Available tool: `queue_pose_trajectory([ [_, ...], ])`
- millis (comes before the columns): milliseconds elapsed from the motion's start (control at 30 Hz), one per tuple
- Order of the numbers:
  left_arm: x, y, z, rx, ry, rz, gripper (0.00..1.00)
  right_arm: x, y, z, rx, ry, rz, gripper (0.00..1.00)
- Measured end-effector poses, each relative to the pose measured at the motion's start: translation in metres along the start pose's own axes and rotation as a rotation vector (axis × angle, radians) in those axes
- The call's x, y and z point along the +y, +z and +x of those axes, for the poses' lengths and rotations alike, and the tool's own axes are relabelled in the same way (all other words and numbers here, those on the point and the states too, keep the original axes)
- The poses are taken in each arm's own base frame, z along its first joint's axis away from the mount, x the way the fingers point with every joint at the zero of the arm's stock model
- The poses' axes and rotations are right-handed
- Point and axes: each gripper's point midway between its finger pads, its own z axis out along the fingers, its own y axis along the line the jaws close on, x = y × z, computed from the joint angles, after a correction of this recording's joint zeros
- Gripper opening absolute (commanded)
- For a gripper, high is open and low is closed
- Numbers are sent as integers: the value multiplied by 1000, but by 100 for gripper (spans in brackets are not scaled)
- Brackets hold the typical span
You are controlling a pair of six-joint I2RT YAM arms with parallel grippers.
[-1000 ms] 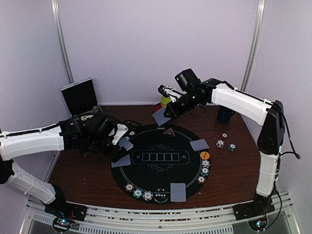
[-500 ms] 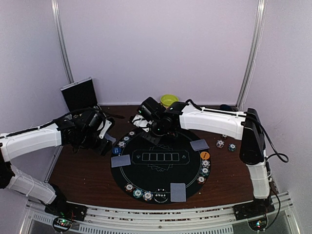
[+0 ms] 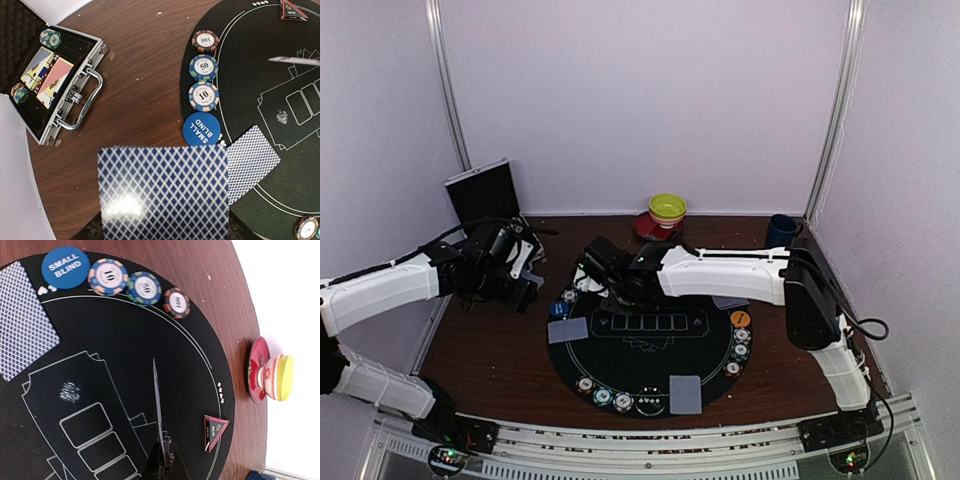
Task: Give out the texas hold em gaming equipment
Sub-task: Flop the poker card in the community card area.
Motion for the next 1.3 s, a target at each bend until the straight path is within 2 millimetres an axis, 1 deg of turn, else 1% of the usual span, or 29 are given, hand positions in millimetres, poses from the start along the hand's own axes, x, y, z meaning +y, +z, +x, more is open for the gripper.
queue_pose_trajectory([
  [200,-1,0,-1,-11,-7,10,62,28,10,-9,6,-104,40,0],
  [433,-1,-2,-2,-21,-9,15,62,56,16,-10,28,-229,75,0],
  [633,-1,-4,-2,-31,-12,18,62,74,21,-9,36,-296,64,4],
  [833,-1,-6,-3,-37,-15,19,62,79,30,-18,31,-308,70,4],
  [1000,0,-7,-4,-43,-16,20,62,82,36,-12,58,-318,82,4],
  [1133,0,-8,-4,-45,-17,20,62,84,42,-3,86,-311,82,4],
  [1200,0,-8,-4,-45,-17,20,62,83,44,-1,94,-308,80,6],
  [1300,-1,-8,-4,-45,-17,22,62,81,46,1,98,-298,80,11],
])
